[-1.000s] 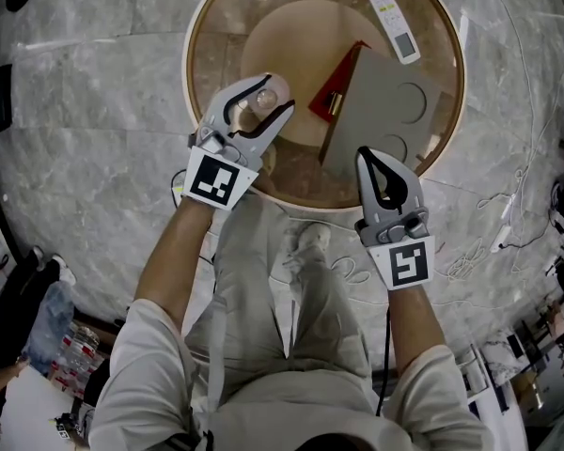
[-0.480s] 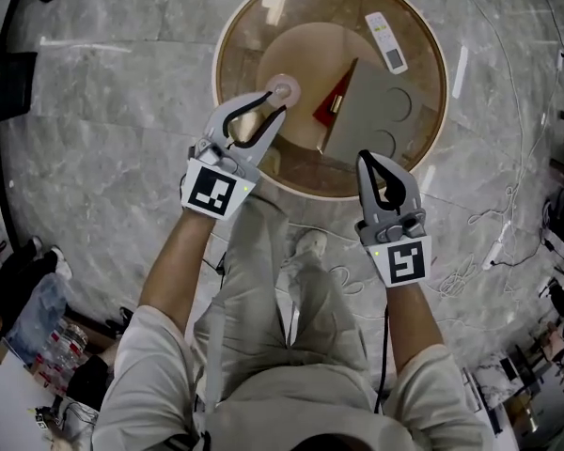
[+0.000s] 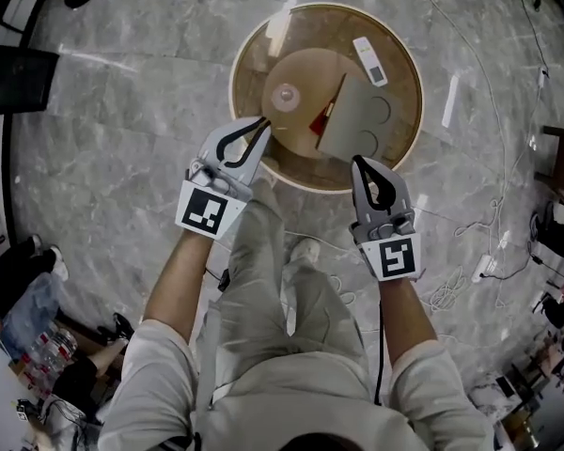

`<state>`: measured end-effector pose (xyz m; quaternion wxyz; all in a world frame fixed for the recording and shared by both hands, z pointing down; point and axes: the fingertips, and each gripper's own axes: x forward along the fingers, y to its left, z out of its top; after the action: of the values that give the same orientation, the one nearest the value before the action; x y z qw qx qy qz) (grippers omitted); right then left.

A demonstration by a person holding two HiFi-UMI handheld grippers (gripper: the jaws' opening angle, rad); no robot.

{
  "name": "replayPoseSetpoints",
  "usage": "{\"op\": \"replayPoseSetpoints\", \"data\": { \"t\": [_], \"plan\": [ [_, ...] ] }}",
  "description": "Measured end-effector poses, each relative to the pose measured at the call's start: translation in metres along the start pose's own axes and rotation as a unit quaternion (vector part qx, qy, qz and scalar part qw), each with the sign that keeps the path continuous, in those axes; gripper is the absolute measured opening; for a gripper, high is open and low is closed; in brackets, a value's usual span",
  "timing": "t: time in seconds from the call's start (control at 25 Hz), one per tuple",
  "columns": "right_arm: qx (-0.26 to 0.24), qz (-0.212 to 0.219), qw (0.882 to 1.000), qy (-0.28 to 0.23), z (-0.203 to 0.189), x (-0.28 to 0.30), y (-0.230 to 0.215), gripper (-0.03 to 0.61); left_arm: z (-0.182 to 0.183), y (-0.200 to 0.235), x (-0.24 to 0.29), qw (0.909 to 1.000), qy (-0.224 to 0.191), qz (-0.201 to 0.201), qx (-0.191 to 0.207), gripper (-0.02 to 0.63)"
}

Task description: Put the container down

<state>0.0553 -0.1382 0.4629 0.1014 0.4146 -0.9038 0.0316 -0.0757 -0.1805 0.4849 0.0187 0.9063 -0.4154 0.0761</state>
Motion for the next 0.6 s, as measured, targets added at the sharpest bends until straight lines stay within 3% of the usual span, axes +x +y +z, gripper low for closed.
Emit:
{"op": "replayPoseSetpoints", "data": {
  "t": [0.32,0.6],
  "plan": [
    [-0.016,-0.006,1.0,-0.015,0.054,-0.041,0.017,0.005,0.061,-0.019,-0.065,0.9988,-0.01,0.044,-0.016,0.003],
    [-0.043,-0.005,0.999,-0.028,0.087,-0.076,0.021,0.004,0.106,-0.031,-0.114,0.9972,-0.011,0.073,-0.007,0.003]
  ]
}}
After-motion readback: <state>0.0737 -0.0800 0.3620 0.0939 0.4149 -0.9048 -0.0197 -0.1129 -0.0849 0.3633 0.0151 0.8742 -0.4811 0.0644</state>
